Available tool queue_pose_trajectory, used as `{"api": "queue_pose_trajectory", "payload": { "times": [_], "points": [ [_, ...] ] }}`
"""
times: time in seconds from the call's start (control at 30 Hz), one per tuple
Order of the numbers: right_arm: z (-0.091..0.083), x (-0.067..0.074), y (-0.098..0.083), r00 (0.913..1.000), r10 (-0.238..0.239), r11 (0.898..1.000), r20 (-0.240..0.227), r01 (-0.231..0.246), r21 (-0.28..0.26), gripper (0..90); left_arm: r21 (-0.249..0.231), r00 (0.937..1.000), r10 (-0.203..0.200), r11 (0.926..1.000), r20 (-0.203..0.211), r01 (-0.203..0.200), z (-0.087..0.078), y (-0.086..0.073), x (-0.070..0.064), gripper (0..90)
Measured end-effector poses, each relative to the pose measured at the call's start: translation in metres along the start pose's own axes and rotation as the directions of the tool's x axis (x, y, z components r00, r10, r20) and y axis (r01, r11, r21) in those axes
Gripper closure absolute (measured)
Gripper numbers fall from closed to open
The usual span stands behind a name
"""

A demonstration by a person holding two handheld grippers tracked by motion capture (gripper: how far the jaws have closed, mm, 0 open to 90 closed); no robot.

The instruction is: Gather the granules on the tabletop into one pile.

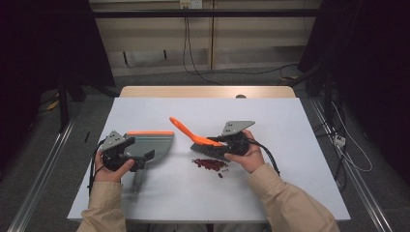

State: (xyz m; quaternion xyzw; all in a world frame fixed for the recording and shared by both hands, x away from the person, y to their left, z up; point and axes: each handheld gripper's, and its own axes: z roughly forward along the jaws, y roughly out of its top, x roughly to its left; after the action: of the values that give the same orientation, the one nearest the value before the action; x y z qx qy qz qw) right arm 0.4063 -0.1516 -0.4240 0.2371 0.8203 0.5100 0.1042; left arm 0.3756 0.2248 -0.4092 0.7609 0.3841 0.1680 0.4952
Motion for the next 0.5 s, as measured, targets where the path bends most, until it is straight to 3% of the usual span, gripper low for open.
{"api": "queue_pose_trajectory", "payload": {
  "times": [0.1,0.2,0.3,0.4,0.43,0.5],
  "points": [
    [-0.002,0.009,0.005,0.9952,0.080,0.996,0.056,-0.078,-0.038,71.1,-0.002,1.0000,-0.002,1.0000,0.001,0.002,0.000,0.000,0.000,4.6],
    [0.000,0.014,0.008,0.9817,0.165,0.985,0.095,-0.159,-0.067,71.1,-0.002,1.0000,-0.001,1.0000,0.002,0.001,0.000,0.000,-0.001,4.6],
    [0.004,0.021,0.009,0.9592,0.241,0.968,0.147,-0.228,-0.101,71.1,-0.001,1.0000,0.001,1.0000,0.001,-0.001,0.000,0.000,-0.001,4.6],
    [0.009,0.029,0.009,0.9369,0.305,0.949,0.171,-0.283,-0.141,71.1,0.004,1.0000,0.003,1.0000,0.000,-0.003,0.000,0.000,-0.001,4.6],
    [0.012,0.031,0.009,0.9336,0.321,0.942,0.159,-0.298,-0.152,71.1,0.003,1.0000,0.003,1.0000,-0.001,-0.003,0.000,0.000,-0.001,4.6],
    [0.016,0.034,0.009,0.9184,0.359,0.928,0.166,-0.331,-0.173,71.1,0.004,1.0000,0.005,1.0000,0.000,-0.005,0.000,0.000,-0.001,4.6]
  ]
}}
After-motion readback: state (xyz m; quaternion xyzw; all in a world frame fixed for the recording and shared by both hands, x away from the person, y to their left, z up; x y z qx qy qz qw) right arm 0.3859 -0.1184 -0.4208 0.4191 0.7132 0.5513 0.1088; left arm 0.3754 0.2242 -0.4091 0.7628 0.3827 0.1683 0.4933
